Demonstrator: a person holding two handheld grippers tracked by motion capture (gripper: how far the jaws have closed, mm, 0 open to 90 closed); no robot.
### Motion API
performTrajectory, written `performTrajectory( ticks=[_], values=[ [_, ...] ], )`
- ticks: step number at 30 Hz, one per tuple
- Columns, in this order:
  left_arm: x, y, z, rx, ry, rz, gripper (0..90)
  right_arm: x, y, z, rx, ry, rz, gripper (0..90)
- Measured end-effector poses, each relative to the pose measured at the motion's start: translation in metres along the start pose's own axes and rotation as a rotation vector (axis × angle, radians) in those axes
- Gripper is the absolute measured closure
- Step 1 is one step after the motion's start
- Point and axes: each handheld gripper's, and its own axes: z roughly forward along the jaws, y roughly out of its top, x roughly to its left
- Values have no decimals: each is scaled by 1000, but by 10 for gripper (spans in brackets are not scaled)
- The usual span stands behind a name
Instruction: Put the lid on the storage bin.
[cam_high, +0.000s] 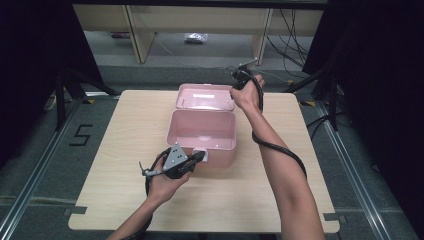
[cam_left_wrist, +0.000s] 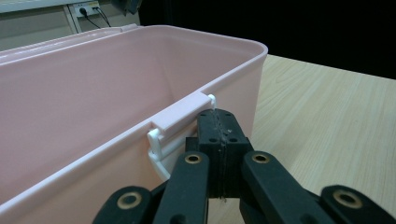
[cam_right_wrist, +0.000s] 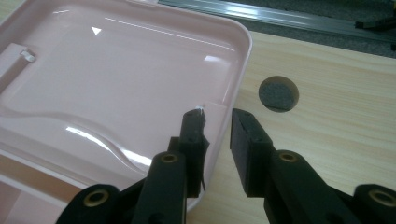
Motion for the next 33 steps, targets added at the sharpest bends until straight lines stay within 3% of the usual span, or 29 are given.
performTrajectory(
  ticks=[6, 9, 10, 11, 12, 13, 14, 18, 19, 20, 21, 22, 23, 25, 28, 29, 32, 33],
  values=[
    [0, 0, 0, -1, -1, -2, 894, -3, 3, 8, -11, -8, 15, 767],
    [0, 0, 0, -3, -3, -8, 894, -6, 4, 13, -23, -19, -14, 775],
    [0, 0, 0, -3, -2, -7, 895, -4, 4, 13, -3, -23, 16, 776],
    [0, 0, 0, -2, -2, -7, 895, -7, 5, 15, -9, -19, -7, 777],
    [0, 0, 0, -3, -3, -7, 894, -5, 5, 16, -11, -19, 21, 779],
    [0, 0, 0, -4, -3, -9, 894, -6, 5, 17, -10, -28, 9, 780],
    [0, 0, 0, -4, -2, -8, 895, -9, 6, 20, -27, -21, -38, 780],
    [0, 0, 0, -4, -3, -9, 895, -5, 6, 22, -10, -21, 43, 783],
    [0, -1, 0, -5, -4, -9, 895, -8, 7, 23, -13, -24, 18, 784],
    [0, -1, 0, -5, -5, -9, 894, -8, 7, 25, -21, -23, 30, 784],
    [1, -1, 0, -5, -5, -8, 895, -12, 8, 26, -23, -33, -16, 785],
    [0, -1, 0, -5, -5, -7, 894, -11, 7, 28, -26, -30, 14, 788],
    [0, -1, 0, -4, -5, -7, 895, -12, 8, 28, -30, -35, -7, 791],
    [0, -1, 0, -6, -4, -8, 895, -10, 8, 29, -26, -38, 19, 793],
    [0, -1, 0, -5, -4, -9, 894, -12, 9, 30, -38, -36, 0, 796],
    [0, -1, 0, -5, -4, -9, 894, -11, 9, 31, -36, -28, 24, 797],
    [0, -1, 0, -4, -4, -6, 895, -13, 10, 33, -40, -35, 12, 801],
    [0, -1, 0, -5, -4, -7, 894, -11, 11, 33, -30, -31, 38, 805]
  ],
)
